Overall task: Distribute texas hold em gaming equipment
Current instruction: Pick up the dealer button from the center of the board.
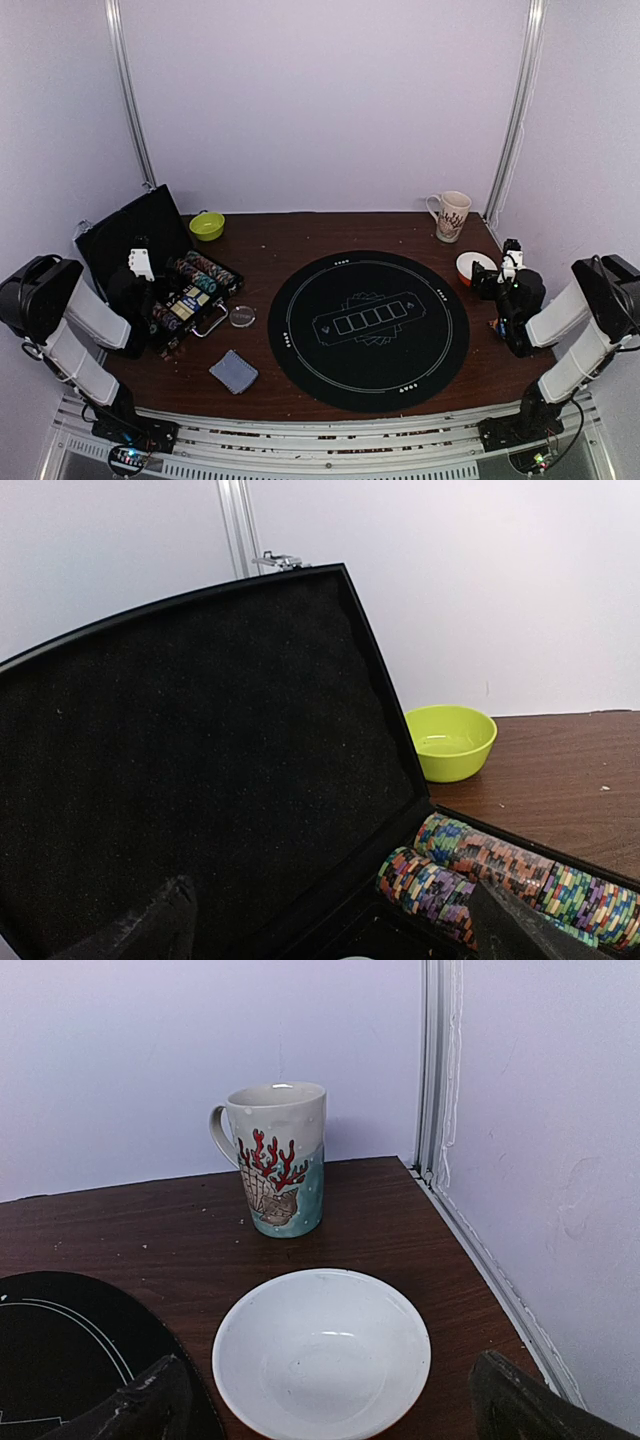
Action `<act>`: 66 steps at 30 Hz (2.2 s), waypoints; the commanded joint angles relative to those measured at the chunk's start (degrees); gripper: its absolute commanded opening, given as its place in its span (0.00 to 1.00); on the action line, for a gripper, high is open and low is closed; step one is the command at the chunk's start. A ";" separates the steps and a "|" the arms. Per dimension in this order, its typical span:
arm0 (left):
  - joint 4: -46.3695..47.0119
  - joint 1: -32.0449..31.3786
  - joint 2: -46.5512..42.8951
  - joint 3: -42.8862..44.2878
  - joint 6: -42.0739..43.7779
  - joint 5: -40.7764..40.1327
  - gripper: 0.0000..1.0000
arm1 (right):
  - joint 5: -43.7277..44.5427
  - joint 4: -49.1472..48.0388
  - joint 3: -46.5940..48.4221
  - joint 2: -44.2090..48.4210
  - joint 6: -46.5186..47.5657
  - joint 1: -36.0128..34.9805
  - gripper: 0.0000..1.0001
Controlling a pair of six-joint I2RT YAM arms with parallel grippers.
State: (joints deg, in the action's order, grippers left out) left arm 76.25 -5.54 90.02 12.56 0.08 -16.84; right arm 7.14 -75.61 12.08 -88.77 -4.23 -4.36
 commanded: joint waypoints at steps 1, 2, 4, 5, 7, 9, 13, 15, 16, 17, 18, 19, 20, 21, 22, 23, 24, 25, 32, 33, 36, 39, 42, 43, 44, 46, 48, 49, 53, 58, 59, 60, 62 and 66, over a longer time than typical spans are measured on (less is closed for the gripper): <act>2.20 0.64 0.13 0.49 -0.09 0.63 0.98 | 0.95 -1.55 0.80 -0.43 0.55 0.41 1.00; 2.18 0.62 0.03 0.50 -0.08 0.74 0.98 | 0.95 -1.55 0.77 -0.42 0.54 0.41 1.00; 2.44 0.63 -0.11 0.38 -0.04 0.45 0.98 | 0.79 -1.02 1.10 -0.48 0.28 0.41 1.00; 1.33 0.67 -1.23 0.76 -0.56 -1.53 0.98 | 0.67 -1.54 0.88 -0.41 0.27 0.48 1.00; -4.17 0.44 -6.04 0.90 -1.10 -4.84 0.98 | 1.67 -0.91 0.31 2.12 -0.14 0.49 1.00; -14.76 0.24 -13.29 3.84 -4.32 -11.00 0.98 | 5.73 8.06 2.13 9.00 -1.94 0.69 1.00; -27.19 0.21 -26.82 11.16 -7.87 -9.13 0.98 | 6.36 21.45 7.56 21.34 -3.47 1.45 1.00; -38.83 -0.09 -29.50 18.49 -10.59 -2.56 0.98 | 1.84 27.77 12.00 25.30 -6.08 1.55 1.00; -45.46 -0.82 -29.54 23.17 -11.56 -0.12 0.98 | -0.92 32.07 15.11 26.42 -7.81 1.55 1.00; -52.85 -2.09 -28.99 27.90 -12.21 1.57 0.98 | -4.26 35.28 19.31 26.86 -9.83 1.50 1.00; -59.71 -3.61 -27.91 32.48 -12.40 3.01 0.98 | -8.05 38.29 22.54 26.79 -11.43 1.54 1.00; -67.29 -5.74 -26.50 37.24 -12.20 4.07 0.98 | -12.45 41.09 25.68 26.33 -12.70 1.49 1.00; -73.92 -8.08 -24.34 41.04 -11.67 4.79 0.98 | -17.16 43.87 28.82 25.63 -14.02 1.42 1.00; -79.60 -11.01 -22.61 44.64 -10.65 5.65 0.98 | -21.72 46.29 31.60 24.66 -15.13 1.15 1.00; -84.80 -14.06 -20.87 47.52 -9.45 7.02 0.98 | -24.92 48.94 34.48 23.64 -16.07 0.26 1.00; -91.24 -18.21 -18.70 50.43 -8.46 8.64 0.98 | -27.20 51.48 36.96 22.35 -16.38 -0.99 1.00; -96.26 -21.51 -16.53 53.13 -7.61 10.36 0.98 | -28.19 54.47 39.22 21.53 -16.06 -2.68 1.00; -100.82 -24.49 -14.24 55.21 -7.52 10.89 0.98 | -28.04 57.45 41.14 20.78 -15.08 -4.65 1.00; -116.68 -29.40 -2.63 58.30 -10.82 13.25 0.98 | -18.01 69.50 48.81 15.99 -8.42 -18.77 1.00; -117.38 -29.41 -0.16 58.37 -10.63 12.88 0.98 | -17.50 69.40 48.86 15.37 -8.00 -20.45 1.00; -119.92 -29.35 6.82 59.53 -10.45 13.97 0.98 | -15.80 69.71 49.76 12.58 -7.62 -23.09 1.00; -119.37 -29.18 12.29 59.44 -10.64 13.44 0.98 | -14.55 71.30 51.55 10.15 -6.78 -25.11 1.00; -118.41 -27.02 16.32 59.87 -12.38 12.81 0.98 | -13.94 73.13 53.09 8.53 -5.54 -26.52 1.00; -118.43 -26.30 17.38 60.30 -13.04 12.58 0.98 | -13.83 73.62 53.63 8.19 -5.20 -26.83 1.00; -118.16 -25.93 18.02 60.31 -13.25 12.77 0.98 | -13.74 73.82 54.02 7.95 -4.95 -27.10 1.00; -116.80 -25.86 18.49 59.74 -13.27 13.87 0.97 | -13.77 73.46 54.20 7.83 -4.39 -27.35 1.00; -116.14 -25.90 18.90 59.06 -13.06 15.66 0.92 | -13.36 73.16 54.11 7.96 -3.92 -27.52 1.00; -116.03 -25.92 18.96 58.74 -12.96 16.29 0.90 | -12.88 73.13 54.08 8.08 -3.71 -27.61 1.00; -114.70 -25.89 17.81 56.89 -12.47 18.47 0.82 | -12.03 72.03 53.40 8.82 -3.59 -27.68 1.00; -115.01 -25.79 19.03 57.08 -11.39 19.72 0.79 | -11.80 70.55 52.68 9.73 -3.98 -27.72 1.00; -115.16 -25.80 19.44 57.24 -11.33 20.58 0.77 | -11.80 70.52 52.55 9.84 -3.95 -27.73 1.00; -115.63 -25.91 19.86 57.57 -11.44 21.29 0.75 | -11.73 70.52 52.56 9.97 -3.88 -27.72 1.00; -116.56 -26.16 20.23 57.77 -11.29 22.41 0.70 | -11.56 70.68 52.54 10.23 -3.73 -27.72 1.00; -118.67 -27.33 19.06 56.99 -10.74 20.48 0.71 | -10.93 70.16 51.71 10.81 -3.43 -27.72 1.00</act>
State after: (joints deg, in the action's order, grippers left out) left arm -38.59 -31.83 108.88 70.08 -11.49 2.24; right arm -5.17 -3.60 64.60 -79.90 -8.56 -31.66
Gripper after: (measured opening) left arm 0.704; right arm 1.000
